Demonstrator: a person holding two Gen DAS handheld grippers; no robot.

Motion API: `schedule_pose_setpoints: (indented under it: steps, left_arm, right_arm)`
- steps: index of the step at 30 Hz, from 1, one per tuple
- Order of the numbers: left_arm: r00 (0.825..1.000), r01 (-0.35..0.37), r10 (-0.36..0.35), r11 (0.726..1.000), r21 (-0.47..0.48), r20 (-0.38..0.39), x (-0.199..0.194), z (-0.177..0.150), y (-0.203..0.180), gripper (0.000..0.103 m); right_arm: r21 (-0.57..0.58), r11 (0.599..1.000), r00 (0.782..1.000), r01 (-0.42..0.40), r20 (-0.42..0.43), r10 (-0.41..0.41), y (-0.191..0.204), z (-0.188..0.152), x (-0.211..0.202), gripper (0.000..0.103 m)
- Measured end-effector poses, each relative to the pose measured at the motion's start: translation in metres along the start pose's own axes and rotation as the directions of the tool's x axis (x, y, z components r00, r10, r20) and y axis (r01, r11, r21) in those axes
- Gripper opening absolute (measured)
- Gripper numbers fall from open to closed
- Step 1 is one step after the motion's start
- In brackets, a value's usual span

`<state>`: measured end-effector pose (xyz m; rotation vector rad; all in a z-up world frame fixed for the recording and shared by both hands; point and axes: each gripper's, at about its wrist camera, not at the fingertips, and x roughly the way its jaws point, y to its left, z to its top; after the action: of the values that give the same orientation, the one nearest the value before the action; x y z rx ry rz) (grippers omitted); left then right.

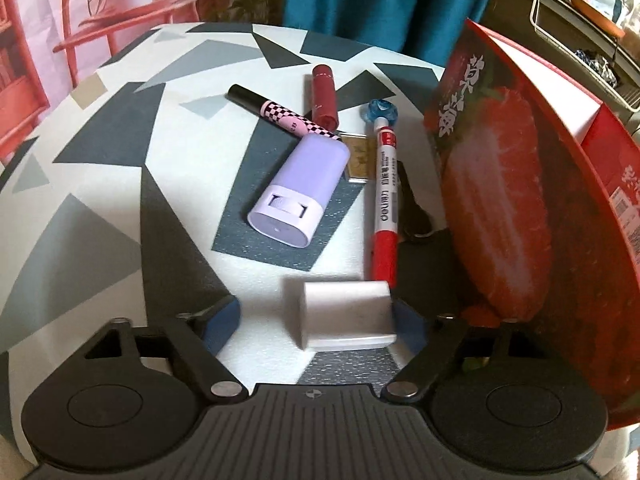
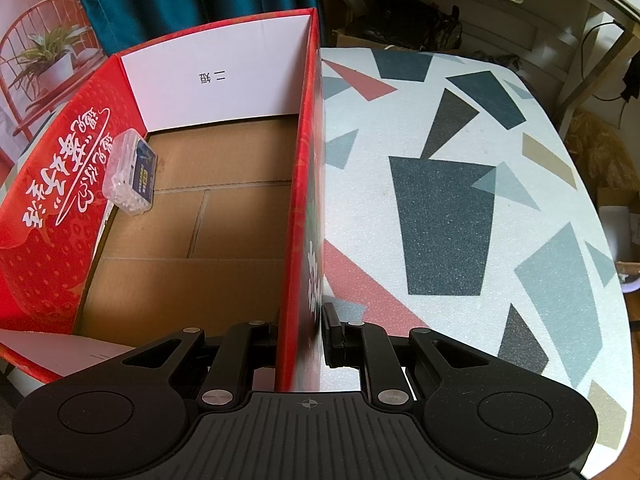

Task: Organize rigid objects
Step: 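Close the left tool on the white charger block and lift it, then carry the white block into the red box and release it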

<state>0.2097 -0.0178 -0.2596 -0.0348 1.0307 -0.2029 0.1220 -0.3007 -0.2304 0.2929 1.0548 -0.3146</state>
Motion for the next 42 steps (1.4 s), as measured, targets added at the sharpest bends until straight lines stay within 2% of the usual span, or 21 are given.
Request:
schedule_pose_setpoints:
  steps: [1,2,3,6,11,16,20,23,27,31,35,39,42]
  left_arm:
    - [1.000,0.011,-0.011,1.000,0.005,0.000,-0.001,0.001,-0.002,0.067]
    - [1.000,0.025,-0.025,1.000,0.016,0.003,-0.002,0.000,-0.004,0.052]
    - [0.999,0.033,-0.033,0.999,0.032,0.007,-0.004,0.000,-0.008,0.049]
    - [1.000,0.012,-0.014,0.996,0.087,0.020,-0.005,-0.003,-0.015,0.049]
    - [0.999,0.024,-0.027,0.996,0.090,0.034,-0.008,-0.004,-0.012,0.049]
    - [0.995,0.039,-0.050,0.992,0.120,0.091,-0.021,0.005,-0.010,0.049]
    - [0.979,0.063,-0.095,0.982,0.177,0.182,-0.047,0.027,-0.014,0.049]
    - [0.957,0.110,-0.160,0.972,0.206,0.241,-0.070,0.050,-0.021,0.049]
    - [0.926,0.164,-0.254,0.937,0.309,0.278,-0.088,0.075,-0.046,0.049]
    - [0.911,0.177,-0.311,0.888,0.424,0.270,-0.085,0.086,-0.081,0.049]
    - [0.920,0.192,-0.334,0.841,0.506,0.207,-0.067,0.083,-0.110,0.049]
    - [0.934,0.133,-0.303,0.785,0.605,0.188,-0.050,0.071,-0.131,0.049]
    - [0.942,0.125,-0.294,0.757,0.642,0.164,-0.040,0.068,-0.142,0.049]
  right_arm:
    - [0.000,1.000,1.000,-0.001,0.000,0.001,0.000,0.000,0.000,0.014]
    - [0.000,1.000,1.000,-0.001,0.000,0.001,0.000,0.000,0.000,0.014]
    - [0.000,1.000,1.000,-0.001,0.001,0.001,0.000,0.000,0.000,0.015]
    - [0.000,1.000,1.000,-0.002,0.000,0.002,0.000,0.000,0.000,0.015]
    - [0.000,1.000,1.000,-0.004,0.000,0.004,-0.001,-0.001,0.000,0.015]
    - [-0.001,1.000,1.000,-0.003,-0.001,0.003,-0.001,-0.001,0.000,0.015]
    - [-0.002,1.000,1.000,-0.003,-0.001,0.003,0.000,0.000,0.000,0.014]
    - [-0.002,1.000,1.000,-0.003,-0.001,0.003,0.000,0.000,0.000,0.014]
    - [-0.002,1.000,1.000,-0.003,-0.001,0.003,0.000,0.000,0.000,0.014]
    - [-0.002,1.000,1.000,-0.003,-0.001,0.003,0.000,0.000,0.000,0.014]
    - [-0.004,1.000,1.000,-0.003,-0.003,0.003,0.000,0.000,0.000,0.014]
    - [-0.003,1.000,1.000,-0.003,-0.003,0.003,0.000,0.000,0.000,0.015]
    - [-0.004,1.000,1.000,-0.003,-0.003,0.003,0.001,0.000,0.000,0.015]
